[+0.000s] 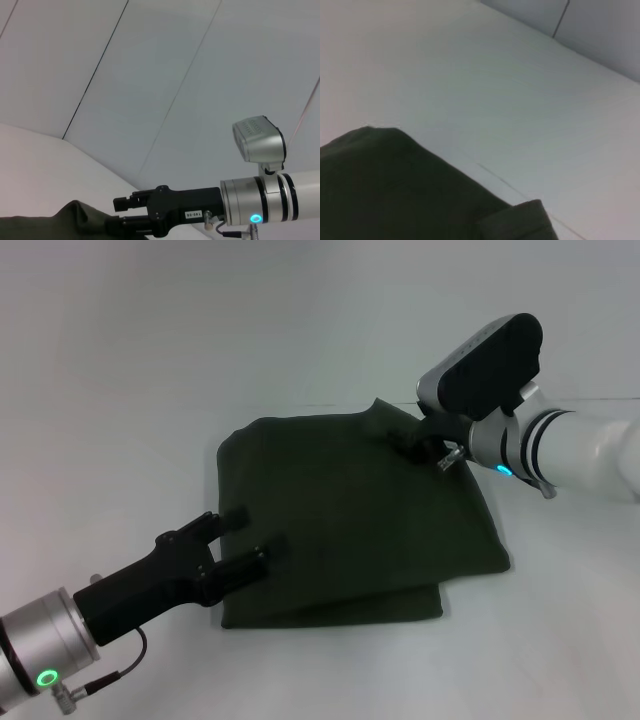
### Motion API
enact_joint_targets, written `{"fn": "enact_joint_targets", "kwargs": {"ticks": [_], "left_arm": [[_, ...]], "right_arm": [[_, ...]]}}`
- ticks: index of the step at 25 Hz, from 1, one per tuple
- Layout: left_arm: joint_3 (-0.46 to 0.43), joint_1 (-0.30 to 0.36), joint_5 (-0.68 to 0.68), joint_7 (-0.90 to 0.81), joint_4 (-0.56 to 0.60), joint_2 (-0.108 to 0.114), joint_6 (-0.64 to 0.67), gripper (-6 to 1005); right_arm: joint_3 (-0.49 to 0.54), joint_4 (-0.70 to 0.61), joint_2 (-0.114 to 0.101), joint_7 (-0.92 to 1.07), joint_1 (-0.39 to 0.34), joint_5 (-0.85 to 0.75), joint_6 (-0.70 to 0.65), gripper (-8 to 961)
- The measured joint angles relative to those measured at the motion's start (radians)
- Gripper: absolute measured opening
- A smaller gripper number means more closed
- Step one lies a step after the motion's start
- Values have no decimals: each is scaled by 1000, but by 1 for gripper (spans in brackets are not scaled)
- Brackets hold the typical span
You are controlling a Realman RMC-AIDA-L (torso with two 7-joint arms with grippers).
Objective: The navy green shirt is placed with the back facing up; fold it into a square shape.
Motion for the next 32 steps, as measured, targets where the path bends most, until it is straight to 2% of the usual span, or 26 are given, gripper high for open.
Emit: {"fn": "enact_joint_targets", "kwargs": {"ticks": [9, 14, 17, 24, 32], "left_arm": [[-1, 0, -1, 1, 0, 0, -3, 875], [-1, 0, -1, 1, 0, 0, -5, 875], [-4, 0, -1, 1, 0, 0, -5, 874], [-14, 0, -1, 1, 0, 1, -2, 875], [-16, 0, -1, 0, 0, 2, -5, 876]], "right_arm": [[21, 19, -2, 89, 6, 7, 102, 576], [129, 47, -9, 127, 19, 4, 109, 575], [159, 42, -11, 127, 13, 2, 105, 575], [266, 1, -17, 119, -14, 1, 21, 574], [272, -80, -19, 103, -52, 0, -112, 565]]}}
